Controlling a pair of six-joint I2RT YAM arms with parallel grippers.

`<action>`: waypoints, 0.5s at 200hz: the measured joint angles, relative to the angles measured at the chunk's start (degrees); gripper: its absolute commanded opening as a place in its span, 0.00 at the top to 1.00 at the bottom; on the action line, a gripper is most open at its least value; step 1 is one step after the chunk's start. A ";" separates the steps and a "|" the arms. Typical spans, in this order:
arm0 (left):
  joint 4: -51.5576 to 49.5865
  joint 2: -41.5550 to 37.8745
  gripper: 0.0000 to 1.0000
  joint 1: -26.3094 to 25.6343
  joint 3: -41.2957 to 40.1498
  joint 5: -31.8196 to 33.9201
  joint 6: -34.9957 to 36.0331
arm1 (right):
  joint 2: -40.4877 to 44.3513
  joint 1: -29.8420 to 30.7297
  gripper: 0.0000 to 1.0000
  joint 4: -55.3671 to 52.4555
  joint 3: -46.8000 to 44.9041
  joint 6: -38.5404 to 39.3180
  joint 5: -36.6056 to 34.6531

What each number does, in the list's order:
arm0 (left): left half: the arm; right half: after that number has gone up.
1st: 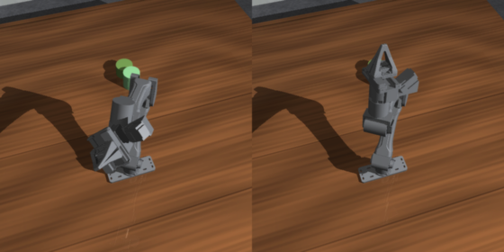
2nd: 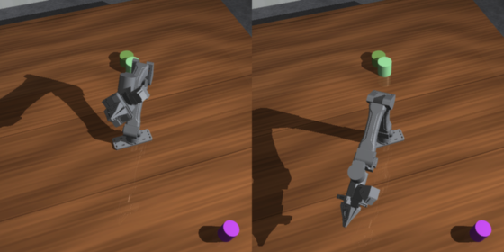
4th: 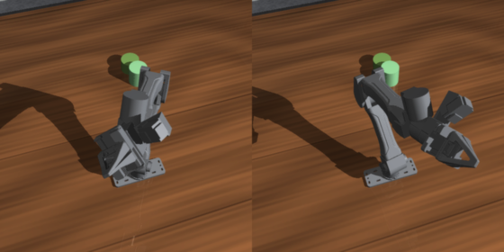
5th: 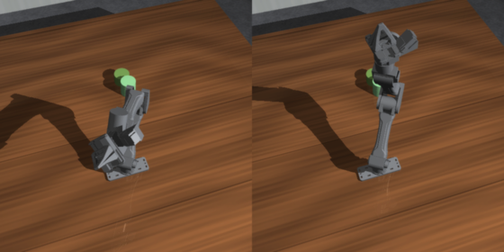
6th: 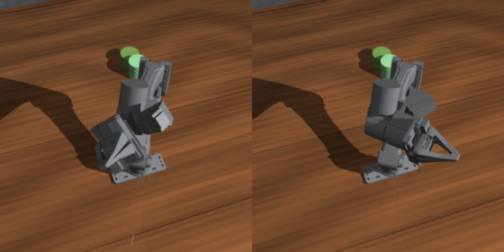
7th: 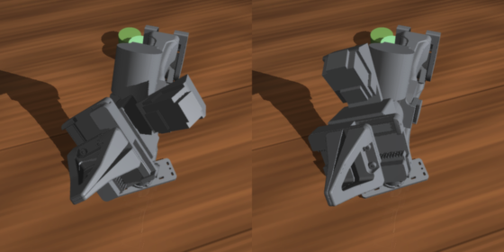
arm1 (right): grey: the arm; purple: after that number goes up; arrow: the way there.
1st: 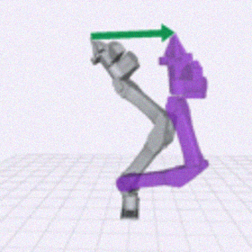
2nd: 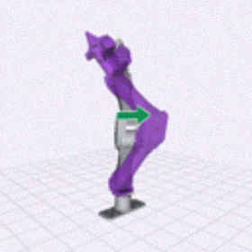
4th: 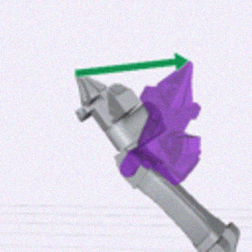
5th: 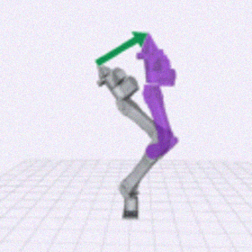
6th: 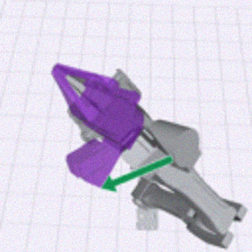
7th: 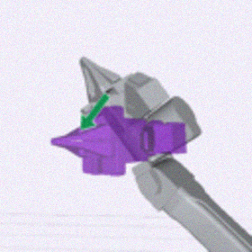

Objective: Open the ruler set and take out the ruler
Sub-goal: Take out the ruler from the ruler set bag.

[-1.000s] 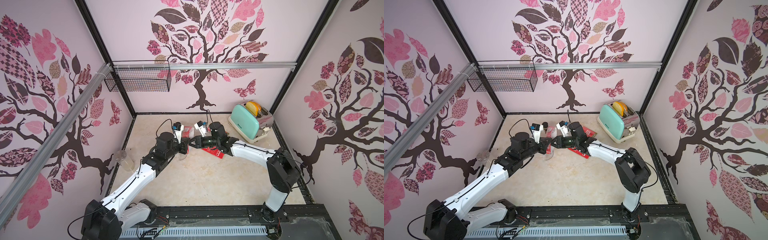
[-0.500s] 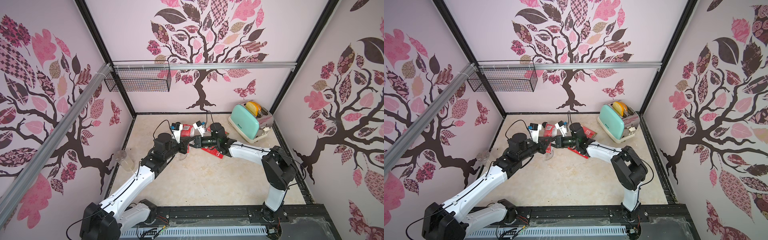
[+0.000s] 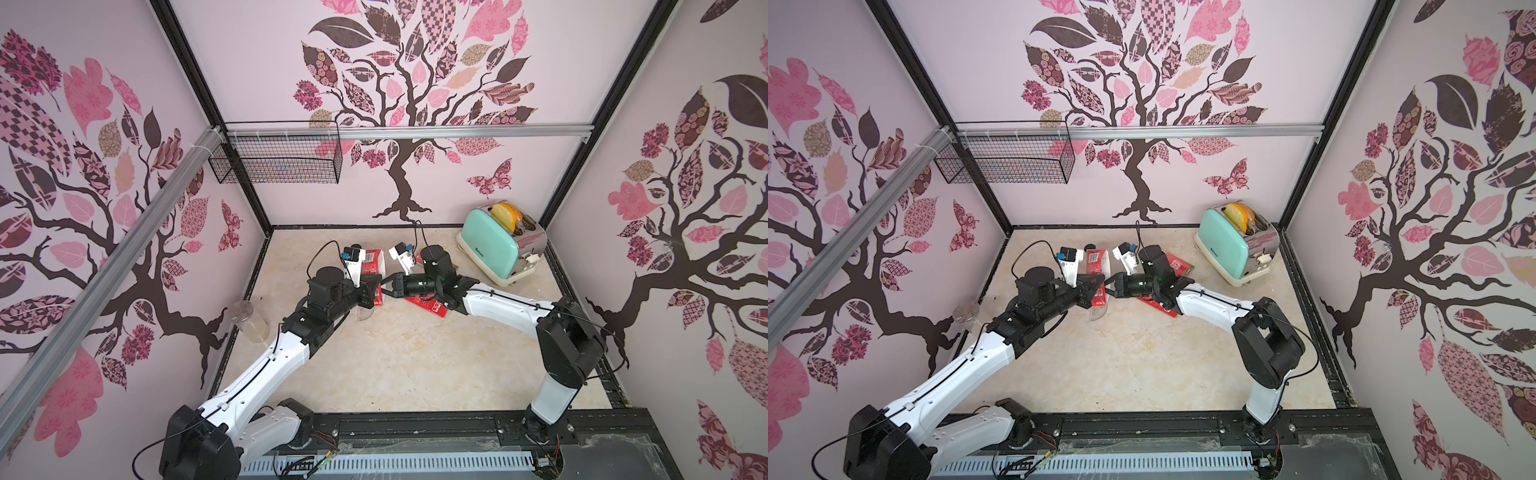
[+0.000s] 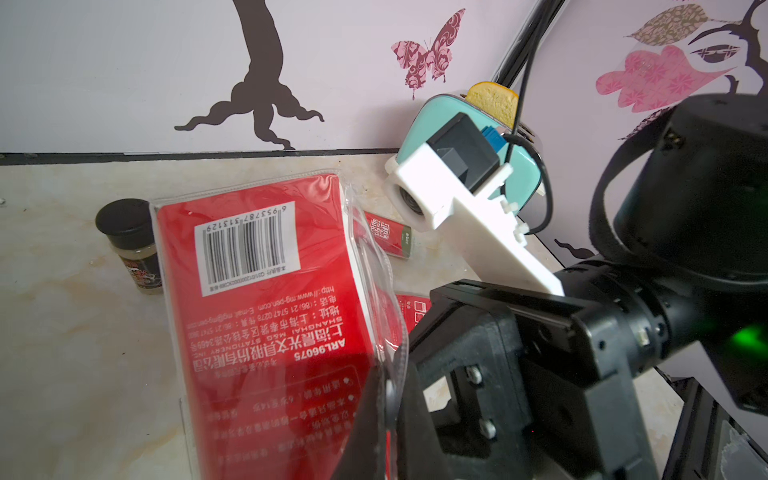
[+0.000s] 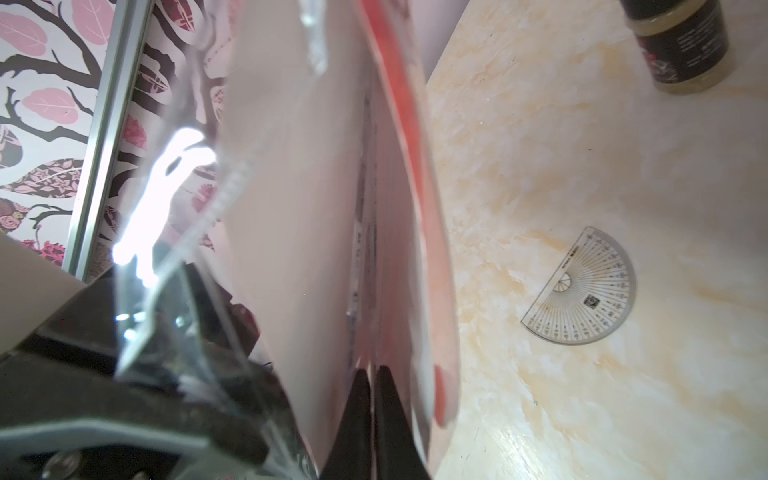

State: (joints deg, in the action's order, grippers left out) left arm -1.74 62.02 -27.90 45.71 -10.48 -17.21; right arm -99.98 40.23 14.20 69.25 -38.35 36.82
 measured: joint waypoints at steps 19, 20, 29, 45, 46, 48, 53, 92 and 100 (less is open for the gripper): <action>0.04 0.46 1.00 -0.04 0.00 1.16 0.55 | 1.25 -0.02 0.99 -2.10 0.02 0.74 -1.77; 0.04 0.52 1.00 -0.04 0.02 1.27 0.59 | 1.29 -0.02 0.99 -2.16 0.02 0.74 -1.86; 0.04 0.98 1.00 -0.07 0.00 1.68 0.76 | 1.66 -0.02 0.99 -3.02 0.02 0.96 -2.64; 0.02 1.90 1.00 -0.13 0.02 2.54 1.01 | 1.92 -0.26 0.99 -4.00 0.02 1.22 -3.82; 0.02 1.95 1.00 -0.15 0.00 2.56 1.01 | 1.92 -0.28 0.99 -4.11 0.02 1.25 -3.93; 0.02 2.01 1.00 -0.15 0.02 2.67 1.03 | 1.92 -0.31 0.99 -4.22 0.02 1.27 -4.04; 0.02 2.27 1.00 -0.17 0.00 2.82 1.07 | 1.92 -0.39 0.99 -4.57 0.02 1.31 -4.33; 0.00 3.21 1.00 -0.37 0.00 4.46 1.51 | 1.97 -1.07 1.00 -6.40 0.02 1.55 -5.73; 0.00 3.43 1.00 -0.39 0.02 4.92 1.68 | 2.05 -1.18 1.00 -6.58 0.02 1.60 -5.84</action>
State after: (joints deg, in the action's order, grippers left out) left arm -1.74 65.45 -28.29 45.74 -5.56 -15.53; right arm -97.93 39.05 7.62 69.28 -36.75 30.98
